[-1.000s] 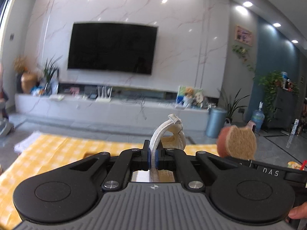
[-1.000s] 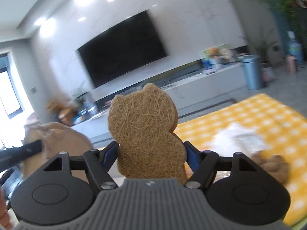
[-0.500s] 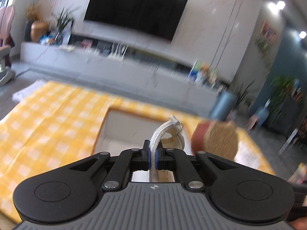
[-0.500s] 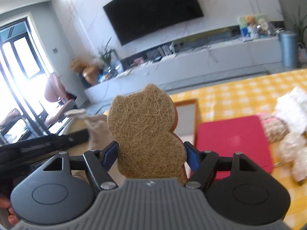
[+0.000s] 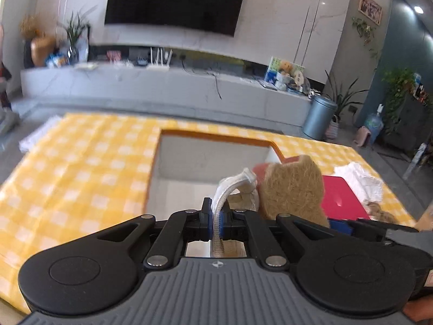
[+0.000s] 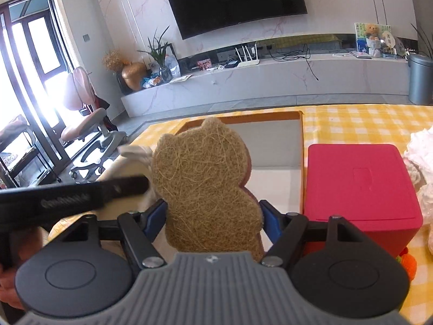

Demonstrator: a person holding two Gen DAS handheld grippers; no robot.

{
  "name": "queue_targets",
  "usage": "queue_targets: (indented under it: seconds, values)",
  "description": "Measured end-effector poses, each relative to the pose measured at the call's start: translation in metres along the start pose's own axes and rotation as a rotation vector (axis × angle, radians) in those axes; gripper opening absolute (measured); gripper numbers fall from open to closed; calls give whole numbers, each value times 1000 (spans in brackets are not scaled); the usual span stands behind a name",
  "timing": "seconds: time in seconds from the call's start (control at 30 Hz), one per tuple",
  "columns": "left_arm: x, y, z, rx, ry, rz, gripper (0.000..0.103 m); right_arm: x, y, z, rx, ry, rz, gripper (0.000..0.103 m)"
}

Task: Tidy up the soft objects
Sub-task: 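Carry the bag and sponge over the orange box and open both tools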

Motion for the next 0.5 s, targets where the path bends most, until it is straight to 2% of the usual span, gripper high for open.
queue_targets:
  seconds: [0.13,0.2,0.27,0.5]
  values:
    - [8,1,-1,-1,36,69,10,2,3,0,-11,1,-5,72]
    - [10,4,1,-20,46,116,19,4,4,-3,-19,5,-13,72]
    - [6,6,2,-34,35,145,35,7,7,-5,-24,13,-17,72]
    - [-19,16,6,-101,-63,132,44,14,10,-9,-42,43,-33,72]
Point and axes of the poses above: each gripper's, at about its wrist camera, not at the fingertips, and x roughly the way its jaws point, y to its left, z to its top, the point moved 2 cm from there along x, roughly the way its jaws point, and after that the axes turned 13 degrees about y, right-handed, at the moved point
